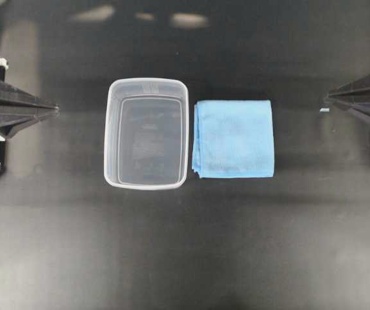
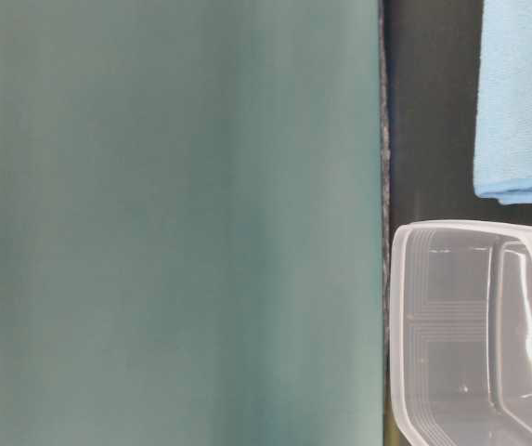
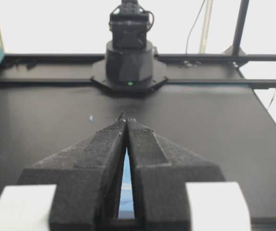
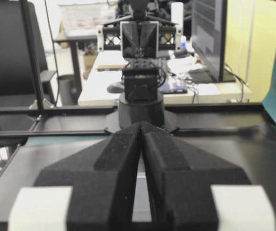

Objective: Place the blue towel into the container with the left arm.
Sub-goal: 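Move the left gripper over the container toward the blue towel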

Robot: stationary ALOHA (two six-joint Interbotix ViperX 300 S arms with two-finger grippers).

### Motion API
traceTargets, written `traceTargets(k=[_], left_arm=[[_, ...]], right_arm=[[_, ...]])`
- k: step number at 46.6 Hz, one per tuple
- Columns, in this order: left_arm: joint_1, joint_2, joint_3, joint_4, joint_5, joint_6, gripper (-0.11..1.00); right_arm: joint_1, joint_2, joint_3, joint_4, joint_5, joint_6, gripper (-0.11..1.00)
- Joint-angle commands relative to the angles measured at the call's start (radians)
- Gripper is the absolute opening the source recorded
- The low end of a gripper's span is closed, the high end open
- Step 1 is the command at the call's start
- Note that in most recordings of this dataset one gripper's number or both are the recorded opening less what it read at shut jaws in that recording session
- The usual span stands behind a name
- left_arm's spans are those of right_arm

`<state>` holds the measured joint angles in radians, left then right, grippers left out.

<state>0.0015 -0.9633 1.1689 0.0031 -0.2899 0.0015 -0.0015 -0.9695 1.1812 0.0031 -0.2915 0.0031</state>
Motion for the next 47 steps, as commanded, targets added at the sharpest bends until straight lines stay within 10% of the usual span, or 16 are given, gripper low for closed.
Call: traceTargets(k=[1, 31, 47], left_arm=[[0.021, 0.041, -0.092, 0.038, 0.089, -0.015, 0.06], [0.031, 0.584, -0.641, 0.04, 0.637, -0.012, 0.0], [0.028, 0.896, -0.991, 0.041, 0.997, 0.017, 0.01]], right_arm=[[0.005, 0.009, -0.018, 0.005, -0.006, 0.009, 0.01], [-0.011, -0.074, 0.035, 0.011, 0.215, 0.117, 0.03], [-0.043, -0.129, 0.057, 0.009, 0.238, 0.114, 0.74]])
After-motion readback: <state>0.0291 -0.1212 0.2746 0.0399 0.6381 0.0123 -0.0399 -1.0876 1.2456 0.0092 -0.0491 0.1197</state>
